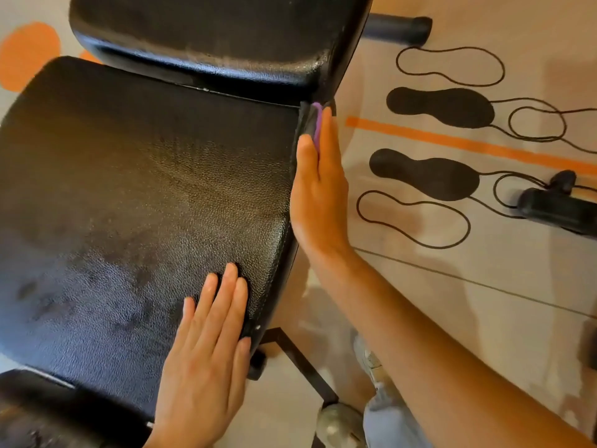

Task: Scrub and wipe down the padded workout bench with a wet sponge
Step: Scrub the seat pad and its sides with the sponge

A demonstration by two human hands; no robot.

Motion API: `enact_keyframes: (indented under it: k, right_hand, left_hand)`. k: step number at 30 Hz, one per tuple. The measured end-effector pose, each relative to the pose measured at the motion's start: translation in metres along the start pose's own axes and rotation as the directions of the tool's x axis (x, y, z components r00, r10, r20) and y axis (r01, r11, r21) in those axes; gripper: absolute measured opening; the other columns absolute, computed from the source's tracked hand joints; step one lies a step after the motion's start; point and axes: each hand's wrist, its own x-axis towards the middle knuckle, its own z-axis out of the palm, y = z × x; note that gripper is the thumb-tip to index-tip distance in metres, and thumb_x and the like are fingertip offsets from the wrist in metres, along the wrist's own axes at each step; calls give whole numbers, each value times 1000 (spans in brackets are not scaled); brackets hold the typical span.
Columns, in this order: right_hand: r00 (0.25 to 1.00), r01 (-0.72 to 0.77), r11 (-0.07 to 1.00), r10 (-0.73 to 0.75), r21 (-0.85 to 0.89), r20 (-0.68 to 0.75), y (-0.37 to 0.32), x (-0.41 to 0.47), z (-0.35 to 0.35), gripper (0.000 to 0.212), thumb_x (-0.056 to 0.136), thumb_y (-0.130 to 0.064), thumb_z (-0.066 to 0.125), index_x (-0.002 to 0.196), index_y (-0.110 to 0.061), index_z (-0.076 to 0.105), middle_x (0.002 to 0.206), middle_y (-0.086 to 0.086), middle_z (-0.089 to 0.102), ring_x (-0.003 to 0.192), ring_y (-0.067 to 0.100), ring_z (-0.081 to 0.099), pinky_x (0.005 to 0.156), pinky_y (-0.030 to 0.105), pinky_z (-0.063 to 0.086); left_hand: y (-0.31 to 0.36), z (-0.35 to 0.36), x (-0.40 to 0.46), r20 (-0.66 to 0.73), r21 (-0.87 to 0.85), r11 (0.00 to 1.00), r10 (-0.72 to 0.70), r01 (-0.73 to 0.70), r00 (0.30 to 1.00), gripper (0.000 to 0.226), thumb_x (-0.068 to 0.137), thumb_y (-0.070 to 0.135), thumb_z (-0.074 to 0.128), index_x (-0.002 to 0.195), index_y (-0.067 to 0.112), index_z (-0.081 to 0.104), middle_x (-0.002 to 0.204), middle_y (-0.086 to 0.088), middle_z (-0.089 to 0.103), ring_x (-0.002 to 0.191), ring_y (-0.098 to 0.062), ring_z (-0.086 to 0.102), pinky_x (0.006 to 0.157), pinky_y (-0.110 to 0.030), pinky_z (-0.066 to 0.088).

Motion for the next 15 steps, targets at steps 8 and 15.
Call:
enact_keyframes:
  k: [8,15]
  right_hand:
    - [982,154,987,-146,-54,122,14,-95,-11,55,103,-27,29,153,-26,5,161,-13,-2,147,0,1,119,22,15]
    - [995,104,994,-104,-21,-10,5,-21,4,48,106,-18,29,152,-12,17,160,4,16,147,15,15,110,8,13]
  left_hand:
    - [1,1,-4,-2,20,1000,-12,12,1000,56,104,29,22,157,14,13,166,4,4,154,-18,6,125,-31,0]
    - [3,3,-7,-13,15,999,-29,29,1000,58,101,24,29,156,11,15,166,4,3,154,-17,4,124,-31,-2]
